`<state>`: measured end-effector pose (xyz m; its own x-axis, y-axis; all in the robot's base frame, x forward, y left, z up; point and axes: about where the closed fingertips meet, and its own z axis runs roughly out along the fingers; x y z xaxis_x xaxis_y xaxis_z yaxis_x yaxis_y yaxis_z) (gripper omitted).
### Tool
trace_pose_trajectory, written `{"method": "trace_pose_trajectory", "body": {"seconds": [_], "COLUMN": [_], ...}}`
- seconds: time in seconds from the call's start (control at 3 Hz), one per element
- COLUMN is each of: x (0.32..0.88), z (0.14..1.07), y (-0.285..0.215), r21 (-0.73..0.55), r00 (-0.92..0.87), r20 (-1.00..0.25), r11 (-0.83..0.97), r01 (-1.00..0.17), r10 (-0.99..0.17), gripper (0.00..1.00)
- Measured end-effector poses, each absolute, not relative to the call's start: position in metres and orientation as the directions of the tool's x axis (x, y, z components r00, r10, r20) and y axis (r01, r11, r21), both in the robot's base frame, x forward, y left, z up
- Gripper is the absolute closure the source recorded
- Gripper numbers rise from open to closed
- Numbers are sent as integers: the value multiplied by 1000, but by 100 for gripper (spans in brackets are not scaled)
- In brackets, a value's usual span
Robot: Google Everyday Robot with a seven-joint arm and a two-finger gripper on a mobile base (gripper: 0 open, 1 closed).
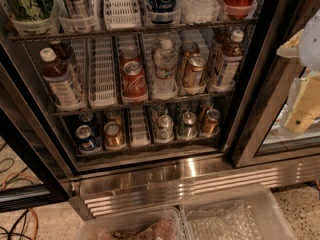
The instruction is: Pick pepsi can from middle shelf of fridge
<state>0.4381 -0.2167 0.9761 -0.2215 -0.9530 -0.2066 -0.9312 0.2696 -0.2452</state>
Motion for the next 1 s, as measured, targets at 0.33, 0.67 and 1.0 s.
{"method": "trace_pose_trajectory", "body": {"seconds": [0.33, 0.67, 1.0], "x": [438, 441, 453], "z": [976, 981, 996], "y": [-217, -214, -206], "r21": [-245, -258, -296], "r00": [-222, -227, -262], "r20": [-207, -229, -338], "r11": [270, 284, 366], "r01": [-931, -923, -882], "r10": [-953, -947, -904], "gripper": [0, 0, 0]}}
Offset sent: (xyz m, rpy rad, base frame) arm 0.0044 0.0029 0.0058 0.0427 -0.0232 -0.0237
